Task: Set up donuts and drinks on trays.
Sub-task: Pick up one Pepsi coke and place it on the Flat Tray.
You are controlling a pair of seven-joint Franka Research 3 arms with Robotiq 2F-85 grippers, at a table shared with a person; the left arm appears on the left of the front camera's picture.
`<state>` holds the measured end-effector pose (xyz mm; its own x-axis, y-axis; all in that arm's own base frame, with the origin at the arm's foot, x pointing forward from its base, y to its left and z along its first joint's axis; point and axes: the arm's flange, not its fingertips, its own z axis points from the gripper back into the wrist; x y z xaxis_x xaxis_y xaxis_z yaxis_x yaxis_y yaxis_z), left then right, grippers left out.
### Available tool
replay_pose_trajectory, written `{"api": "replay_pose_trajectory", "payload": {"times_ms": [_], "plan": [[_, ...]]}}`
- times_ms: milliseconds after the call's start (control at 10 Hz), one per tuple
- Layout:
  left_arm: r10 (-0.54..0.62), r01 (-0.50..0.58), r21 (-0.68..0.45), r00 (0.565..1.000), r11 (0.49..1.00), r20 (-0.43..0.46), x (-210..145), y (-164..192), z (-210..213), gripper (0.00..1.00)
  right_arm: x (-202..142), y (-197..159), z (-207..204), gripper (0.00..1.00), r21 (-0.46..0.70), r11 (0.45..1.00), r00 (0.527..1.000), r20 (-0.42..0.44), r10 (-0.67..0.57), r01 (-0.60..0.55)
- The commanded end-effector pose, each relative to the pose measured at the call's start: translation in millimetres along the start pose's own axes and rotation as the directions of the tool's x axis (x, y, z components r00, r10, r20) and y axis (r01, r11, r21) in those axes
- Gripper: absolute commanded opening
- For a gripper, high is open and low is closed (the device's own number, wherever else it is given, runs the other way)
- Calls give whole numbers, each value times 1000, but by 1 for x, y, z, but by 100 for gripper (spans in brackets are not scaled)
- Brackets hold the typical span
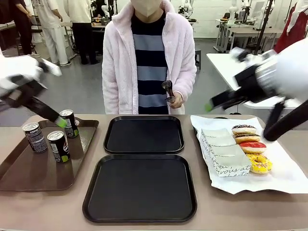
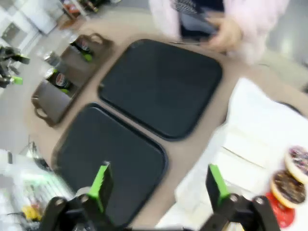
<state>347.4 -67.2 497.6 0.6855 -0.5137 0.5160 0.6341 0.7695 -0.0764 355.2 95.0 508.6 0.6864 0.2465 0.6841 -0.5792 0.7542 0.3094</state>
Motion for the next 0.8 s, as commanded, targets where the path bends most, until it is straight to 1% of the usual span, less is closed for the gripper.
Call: {"api": "replay_pose_trajectory", "payload": {"times_ms": [0, 100, 200, 300, 400, 500, 600, 700], "plan": [[239, -184, -316, 960, 931, 143, -123, 28, 36, 100, -181, -47, 116, 100, 273, 952, 937, 278, -213, 136], [390, -268, -471, 902, 841, 183, -131, 67, 46, 100, -208, -82, 141, 100, 348, 914, 874, 351, -335, 211], [514, -330, -581, 839, 744, 182, -140, 108, 47, 100, -229, -131, 153, 100, 412, 850, 808, 343, -478, 328], [592, -369, -652, 791, 662, 153, -138, 149, 44, 100, -243, -169, 149, 100, 470, 785, 761, 303, -574, 404], [669, -412, -706, 734, 576, 118, -147, 180, 36, 100, -255, -202, 141, 100, 497, 730, 736, 236, -634, 470], [724, -446, -736, 684, 508, 85, -150, 205, 29, 100, -266, -228, 133, 100, 516, 668, 694, 179, -697, 537], [762, -460, -762, 644, 455, 66, -142, 212, 19, 100, -277, -252, 128, 100, 522, 606, 655, 114, -747, 600], [788, -459, -780, 612, 425, 69, -141, 211, 17, 100, -279, -263, 129, 100, 491, 588, 644, 70, -762, 642]]}}
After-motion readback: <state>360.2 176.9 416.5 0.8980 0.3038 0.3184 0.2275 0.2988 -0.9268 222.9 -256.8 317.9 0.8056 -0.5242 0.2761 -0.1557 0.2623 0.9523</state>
